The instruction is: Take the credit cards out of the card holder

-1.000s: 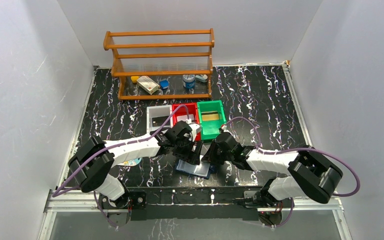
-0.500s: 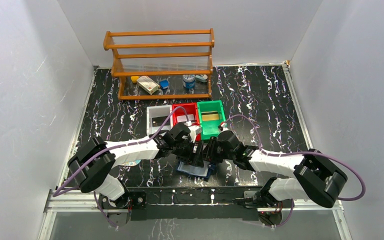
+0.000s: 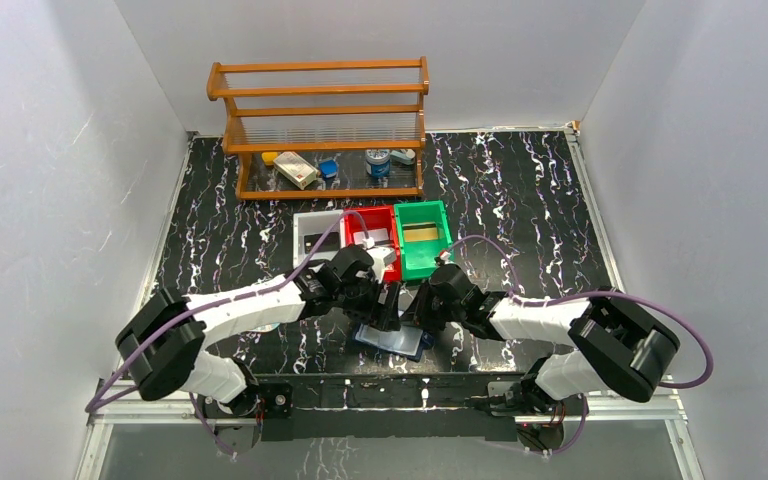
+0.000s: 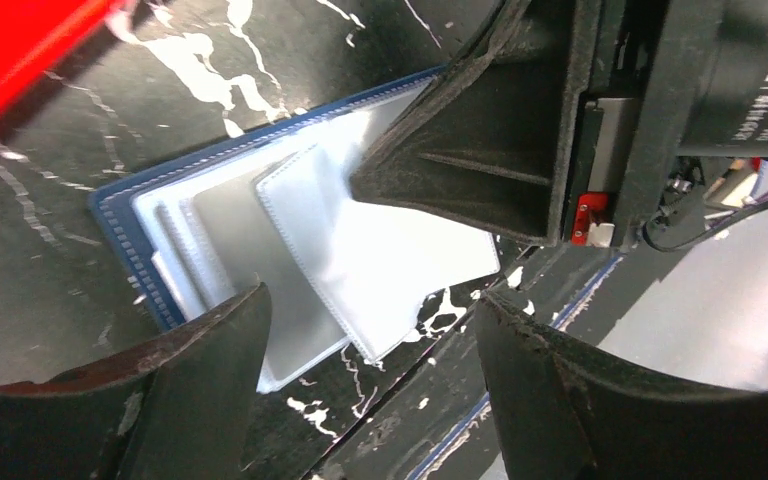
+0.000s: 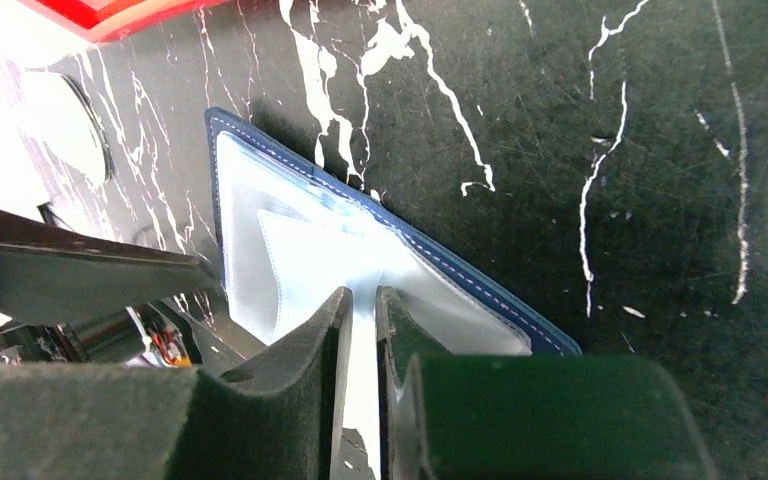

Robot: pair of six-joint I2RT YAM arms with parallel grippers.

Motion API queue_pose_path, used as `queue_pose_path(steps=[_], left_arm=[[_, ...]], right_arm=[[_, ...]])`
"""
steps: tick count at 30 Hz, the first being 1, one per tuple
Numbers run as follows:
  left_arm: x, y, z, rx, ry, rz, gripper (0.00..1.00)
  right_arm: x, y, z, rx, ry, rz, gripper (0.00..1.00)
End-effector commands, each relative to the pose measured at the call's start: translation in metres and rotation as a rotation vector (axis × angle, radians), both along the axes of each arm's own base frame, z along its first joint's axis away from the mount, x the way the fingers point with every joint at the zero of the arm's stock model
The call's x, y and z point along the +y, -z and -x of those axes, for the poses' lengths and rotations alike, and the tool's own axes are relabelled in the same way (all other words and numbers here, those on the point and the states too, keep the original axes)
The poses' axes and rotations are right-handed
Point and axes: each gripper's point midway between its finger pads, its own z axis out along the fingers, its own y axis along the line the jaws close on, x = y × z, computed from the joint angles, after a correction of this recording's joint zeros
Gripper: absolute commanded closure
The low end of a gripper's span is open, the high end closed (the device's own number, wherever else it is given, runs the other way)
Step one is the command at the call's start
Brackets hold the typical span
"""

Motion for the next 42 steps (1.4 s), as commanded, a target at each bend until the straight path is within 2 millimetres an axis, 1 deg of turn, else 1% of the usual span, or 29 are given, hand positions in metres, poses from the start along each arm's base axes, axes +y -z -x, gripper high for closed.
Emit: queue_pose_path(steps=[1,3,5,6,7,8,13,15,16,23,29,31,34,39,42], left_arm=[[0.015,-0.029,-0.02,-0.146,-0.053,-0.038,0.26],[0.021,-0.027,-0.024,-0.167,-0.073,-0.065,0.24],[0.024,-0.021,-0.023,-0.161,-0.071,-0.086,0.24],[0.024,-0.018,-0.021,-0.152,-0.066,-0.091,0.24],[0.024,-0.015,-0.019,-0.14,-0.058,-0.093,0.24],[0.022,-0.013,-0.017,-0.128,-0.052,-0.091,0.24],[0.018,-0.003,-0.012,-0.09,-0.039,-0.079,0.25],[0.016,-0.004,-0.01,-0.083,-0.029,-0.067,0.26],[0.015,0.001,-0.009,-0.068,-0.021,-0.077,0.26],[0.007,0.01,-0.001,-0.015,0.014,-0.058,0.27],[0.015,0.02,-0.004,-0.011,-0.011,-0.117,0.28],[0.018,0.021,-0.006,-0.022,-0.015,-0.132,0.28],[0.017,0.019,-0.005,-0.02,-0.003,-0.128,0.28],[0.004,0.011,0.002,0.011,0.036,-0.057,0.32],[0.0,0.003,0.002,0.004,0.041,-0.031,0.35]], right_arm=[[-0.021,0.028,0.006,0.043,0.045,0.105,0.78],[-0.021,0.029,0.006,0.042,0.05,0.093,0.78],[-0.023,0.031,0.006,0.044,0.076,0.082,0.78],[-0.022,0.028,0.003,0.037,0.094,0.068,0.78],[-0.031,0.037,0.009,0.05,0.104,0.081,0.78],[-0.034,0.039,0.011,0.05,0.112,0.072,0.78],[-0.038,0.041,0.012,0.057,0.145,0.049,0.78],[-0.039,0.043,0.012,0.061,0.149,0.051,0.77],[-0.039,0.043,0.012,0.063,0.149,0.05,0.77],[-0.039,0.045,0.013,0.067,0.142,0.054,0.77],[-0.04,0.045,0.013,0.069,0.136,0.059,0.77],[-0.04,0.046,0.014,0.071,0.135,0.061,0.77],[-0.04,0.046,0.014,0.071,0.135,0.061,0.77],[-0.04,0.046,0.013,0.072,0.136,0.063,0.77],[-0.041,0.047,0.014,0.076,0.137,0.066,0.77]])
